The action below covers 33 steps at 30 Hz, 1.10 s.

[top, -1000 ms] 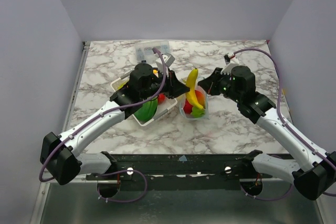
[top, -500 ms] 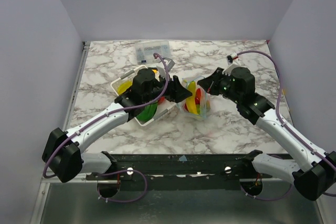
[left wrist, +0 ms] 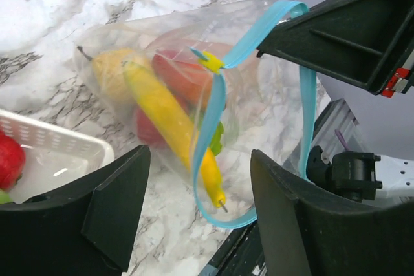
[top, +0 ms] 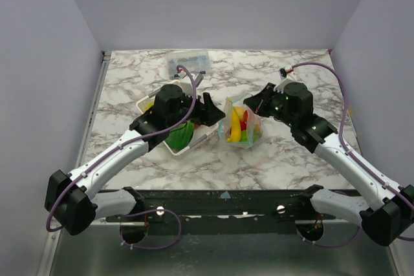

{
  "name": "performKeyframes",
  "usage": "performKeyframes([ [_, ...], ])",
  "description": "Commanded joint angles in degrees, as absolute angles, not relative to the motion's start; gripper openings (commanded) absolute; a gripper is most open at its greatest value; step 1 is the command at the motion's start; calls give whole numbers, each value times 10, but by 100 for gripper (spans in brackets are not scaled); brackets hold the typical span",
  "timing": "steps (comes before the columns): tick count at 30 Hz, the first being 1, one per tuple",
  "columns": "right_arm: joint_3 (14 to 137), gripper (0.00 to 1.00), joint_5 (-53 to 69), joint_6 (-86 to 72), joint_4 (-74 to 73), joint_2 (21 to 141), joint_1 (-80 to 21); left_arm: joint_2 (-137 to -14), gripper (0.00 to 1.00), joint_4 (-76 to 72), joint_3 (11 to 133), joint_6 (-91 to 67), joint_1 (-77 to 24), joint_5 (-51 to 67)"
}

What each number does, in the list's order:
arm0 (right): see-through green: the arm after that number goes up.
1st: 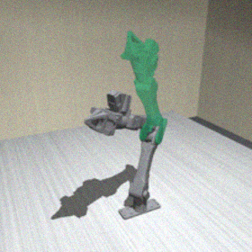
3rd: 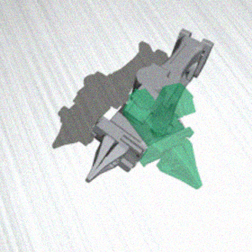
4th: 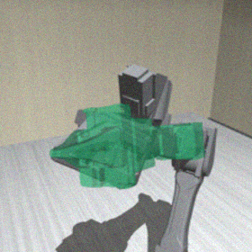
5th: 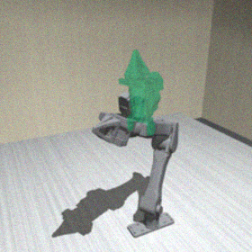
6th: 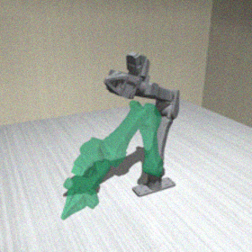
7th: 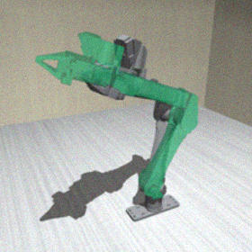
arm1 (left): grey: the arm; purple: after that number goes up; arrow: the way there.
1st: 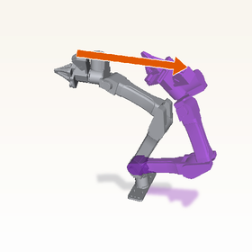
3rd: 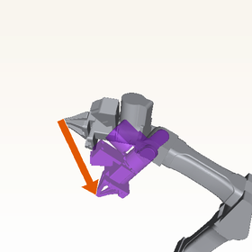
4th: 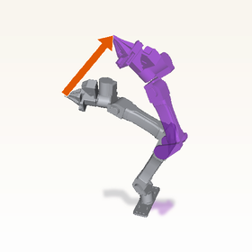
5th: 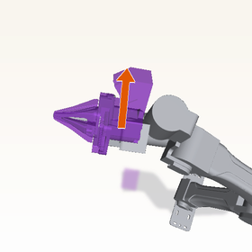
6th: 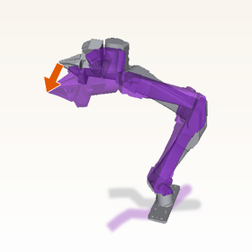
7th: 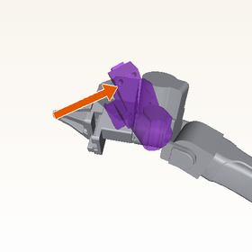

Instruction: Place the food in the zip-top bag and seal the zipper

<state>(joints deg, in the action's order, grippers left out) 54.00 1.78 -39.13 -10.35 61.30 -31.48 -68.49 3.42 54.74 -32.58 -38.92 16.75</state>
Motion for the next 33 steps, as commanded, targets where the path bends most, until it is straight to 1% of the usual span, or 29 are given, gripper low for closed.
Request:
performKeyframes([
  [1, 555, 1, 2, -384, -93, 609, -314, -682, 66, 99, 563, -334, -370, 169],
  [5, 554, 1, 2, -379, -92, 601, -313, -730, 66, 98, 571, -351, -368, 243],
  [8, 552, 1, 2, -376, -94, 596, -314, -752, 60, 44, 558, -372, -370, 321],
  [10, 550, 1, -17, -374, -98, 592, -314, -761, 47, 27, 562, -375, -374, 353],
  [11, 550, 1, -19, -373, -101, 591, -314, -764, 36, 27, 569, -374, -377, 362],
  [13, 549, 1, -28, -369, -106, 586, -314, -762, 20, 28, 581, -373, -378, 372],
  [15, 549, 1, -37, -360, -113, 582, -313, -760, 5, 32, 595, -373, -379, 382],
  [16, 553, 1, -45, -352, -118, 581, -313, -759, 0, 33, 604, -379, -379, 388],
  [22, 579, 1, -98, -310, -171, 572, -314, -756, 0, -14, 649, -472, -386, 453],
  [25, 578, 1, -93, -306, -169, 562, -313, -770, 0, -3, 660, -498, -386, 439],
  [28, 571, 1, -97, -303, -167, 557, -314, -802, 0, 42, 672, -483, -383, 416],
  [33, 560, 1, -132, -292, -181, 552, -314, -831, 0, 28, 665, -489, -383, 425],
])
